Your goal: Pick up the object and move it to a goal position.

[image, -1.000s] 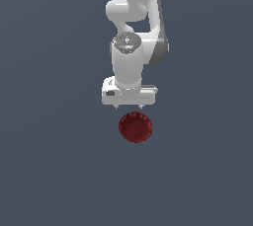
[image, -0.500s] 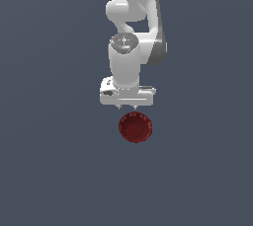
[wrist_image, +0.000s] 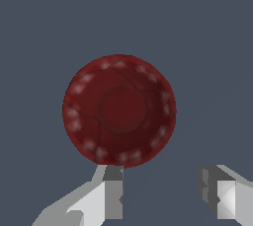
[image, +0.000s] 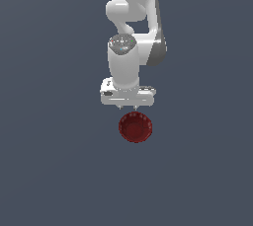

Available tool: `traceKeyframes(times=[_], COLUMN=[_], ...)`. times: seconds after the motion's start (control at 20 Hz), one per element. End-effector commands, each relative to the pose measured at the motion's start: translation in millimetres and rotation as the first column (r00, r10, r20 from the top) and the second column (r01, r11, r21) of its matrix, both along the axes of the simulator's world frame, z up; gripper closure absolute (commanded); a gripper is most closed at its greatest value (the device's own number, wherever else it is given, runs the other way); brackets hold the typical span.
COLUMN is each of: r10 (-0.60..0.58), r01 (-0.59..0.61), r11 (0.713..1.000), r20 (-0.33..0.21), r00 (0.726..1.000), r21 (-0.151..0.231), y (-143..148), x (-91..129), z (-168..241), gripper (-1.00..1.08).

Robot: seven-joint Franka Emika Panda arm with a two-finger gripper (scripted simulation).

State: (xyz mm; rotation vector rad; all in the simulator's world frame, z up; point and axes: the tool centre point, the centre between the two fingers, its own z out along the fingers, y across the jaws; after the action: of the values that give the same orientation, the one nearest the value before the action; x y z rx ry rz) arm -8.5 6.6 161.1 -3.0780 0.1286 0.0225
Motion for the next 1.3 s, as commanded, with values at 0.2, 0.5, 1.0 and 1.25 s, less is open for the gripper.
traceKeyframes(times=[0.2, 0.5, 1.0, 1.25], r10=[-0.078, -0.2, -0.444, -0.56], r01=[0.077, 0.198, 0.439, 0.554], r11=[0.995, 0.969, 0.851, 0.761], r20=[0.003, -0.002, -0.051, -0.09], r00=[0.997, 0.98, 0.894, 0.824], r21=[0.063, 0.15, 0.289, 0.337], y=[6.5, 14.1, 20.9, 20.5], x=[-2.4, -5.7, -13.1, -18.2], z=[-8.0, -19.1, -39.3, -49.4], gripper=[-0.2, -0.2, -0.2, -0.2])
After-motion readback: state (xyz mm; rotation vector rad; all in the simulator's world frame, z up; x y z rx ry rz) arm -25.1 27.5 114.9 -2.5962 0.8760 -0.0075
